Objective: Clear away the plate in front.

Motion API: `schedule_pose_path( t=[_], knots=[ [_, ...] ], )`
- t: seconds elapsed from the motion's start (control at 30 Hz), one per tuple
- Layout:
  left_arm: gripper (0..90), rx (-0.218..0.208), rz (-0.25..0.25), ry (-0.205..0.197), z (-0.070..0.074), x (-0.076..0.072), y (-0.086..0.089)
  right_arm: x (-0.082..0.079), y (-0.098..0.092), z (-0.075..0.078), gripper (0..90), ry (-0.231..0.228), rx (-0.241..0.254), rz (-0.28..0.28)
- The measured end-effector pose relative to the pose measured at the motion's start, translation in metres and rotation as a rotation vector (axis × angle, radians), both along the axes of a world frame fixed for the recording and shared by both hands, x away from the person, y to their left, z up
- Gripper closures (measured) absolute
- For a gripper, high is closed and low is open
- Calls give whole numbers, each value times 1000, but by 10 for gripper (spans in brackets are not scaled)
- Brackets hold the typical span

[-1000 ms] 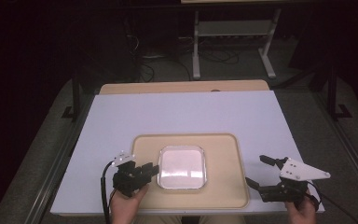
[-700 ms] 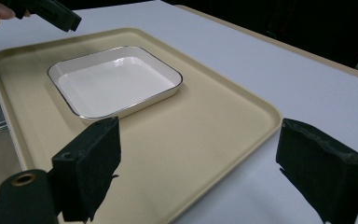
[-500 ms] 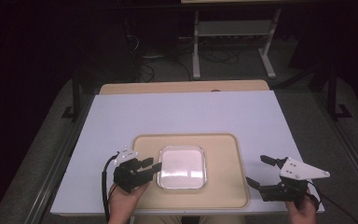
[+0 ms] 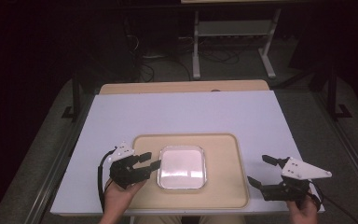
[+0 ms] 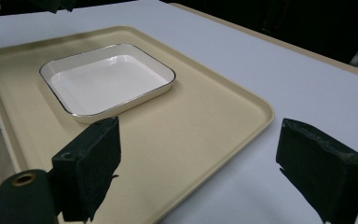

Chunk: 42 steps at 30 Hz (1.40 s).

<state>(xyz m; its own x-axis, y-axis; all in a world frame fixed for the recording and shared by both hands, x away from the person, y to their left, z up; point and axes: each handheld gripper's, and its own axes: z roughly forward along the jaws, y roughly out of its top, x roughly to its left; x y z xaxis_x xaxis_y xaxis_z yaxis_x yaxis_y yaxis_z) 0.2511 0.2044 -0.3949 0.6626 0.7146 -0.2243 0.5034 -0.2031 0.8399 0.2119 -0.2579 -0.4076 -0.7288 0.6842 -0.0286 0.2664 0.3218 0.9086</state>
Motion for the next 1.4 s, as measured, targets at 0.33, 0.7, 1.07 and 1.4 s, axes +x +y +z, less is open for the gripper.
schedule_pose_path(
  t=[0.33,0.7,1.07,1.4],
  knots=[
    [366,38,-40,-70,0,-1,12,0,-2,-1,129,2,3,-12],
    [313,53,-42,-128,2,-2,31,1,-3,-1,129,2,-1,-16],
    [282,53,-29,-130,0,-7,49,1,-4,-1,129,2,-2,-21],
    [245,87,-35,-124,-8,-13,57,1,-5,-2,129,6,-9,-24]
  ],
)
